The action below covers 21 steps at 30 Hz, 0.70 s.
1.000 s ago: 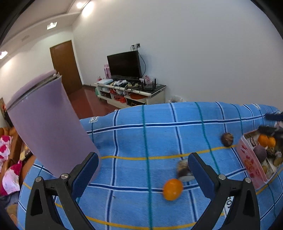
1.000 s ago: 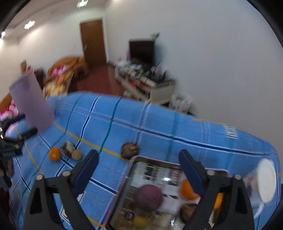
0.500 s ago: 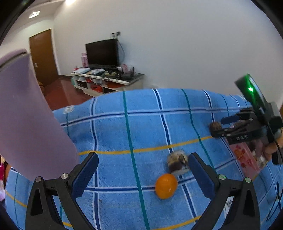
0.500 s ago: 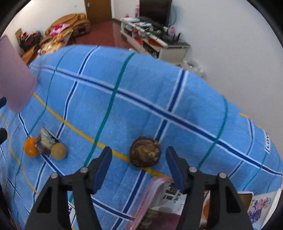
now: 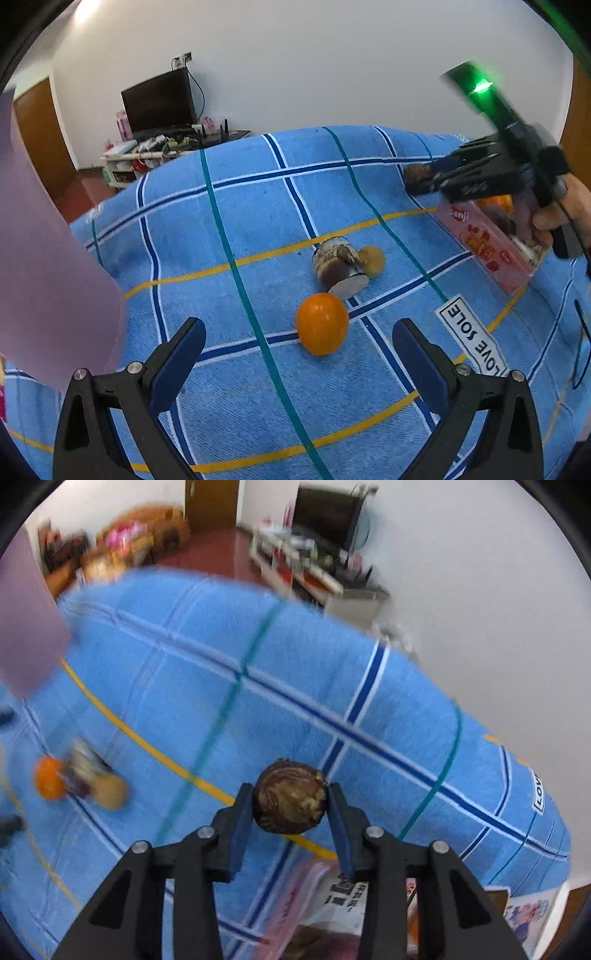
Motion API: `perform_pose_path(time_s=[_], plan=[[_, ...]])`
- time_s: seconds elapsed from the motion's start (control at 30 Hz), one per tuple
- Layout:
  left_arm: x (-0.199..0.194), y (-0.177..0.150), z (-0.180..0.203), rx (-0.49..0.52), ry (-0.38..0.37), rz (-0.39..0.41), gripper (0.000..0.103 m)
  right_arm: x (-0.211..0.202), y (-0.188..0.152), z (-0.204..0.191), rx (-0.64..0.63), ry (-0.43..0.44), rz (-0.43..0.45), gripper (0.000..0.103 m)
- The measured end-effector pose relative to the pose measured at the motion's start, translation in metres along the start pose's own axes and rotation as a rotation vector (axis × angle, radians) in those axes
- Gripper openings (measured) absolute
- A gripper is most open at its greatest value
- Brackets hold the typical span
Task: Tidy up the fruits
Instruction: 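Grasp the brown dried fruit with the right tool while the left tool grasps an orange, then carry the brown fruit and the orange over the pink tin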
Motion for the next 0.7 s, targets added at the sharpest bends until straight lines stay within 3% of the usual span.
perform_pose_path(time_s=[0.1,0.2,0.33,0.47,0.53,0.6,0.63,0.7], plan=[[-0.001,-0.001,0.000,-0.013,-0.048,0.003,0.102,-0.038,-0.003,-0.011,0.076,0.123,0.134,0.042],[0.003,0.003,0.007,0.019,-0.010,0.005,0.102,-0.069,-0.026,-0.030,0.147,0.210,0.273,0.042],[0.017,0.011,0.012,0.042,0.046,-0.012,0.102,-0.080,-0.061,-0.054,0.208,0.215,0.373,0.042],[0.031,0.015,0.002,0.019,0.091,-0.027,0.101,-0.091,-0.089,-0.072,0.185,0.104,0.453,0.042],[0.038,0.014,0.000,0.012,0.099,-0.040,0.099,-0.095,-0.099,-0.074,0.193,0.093,0.482,0.042],[0.047,0.011,-0.001,0.016,0.108,-0.047,0.088,-0.096,-0.106,-0.074,0.215,0.103,0.508,0.042],[0.051,0.008,-0.001,0.017,0.113,-0.058,0.077,-0.097,-0.107,-0.074,0.224,0.105,0.515,0.042],[0.052,0.008,-0.003,0.001,0.100,-0.041,0.073,-0.100,-0.111,-0.073,0.236,0.115,0.525,0.042]])
Point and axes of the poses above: each gripper's, at about its wrist camera, not at the fingertips, and x roughly the way its jaws point, z to its right, y to its top, the point moved 10 cm from there along x, roughly the way its jaws point, and after that the axes turned 10 degrees about -z, right-handed, at the moved point
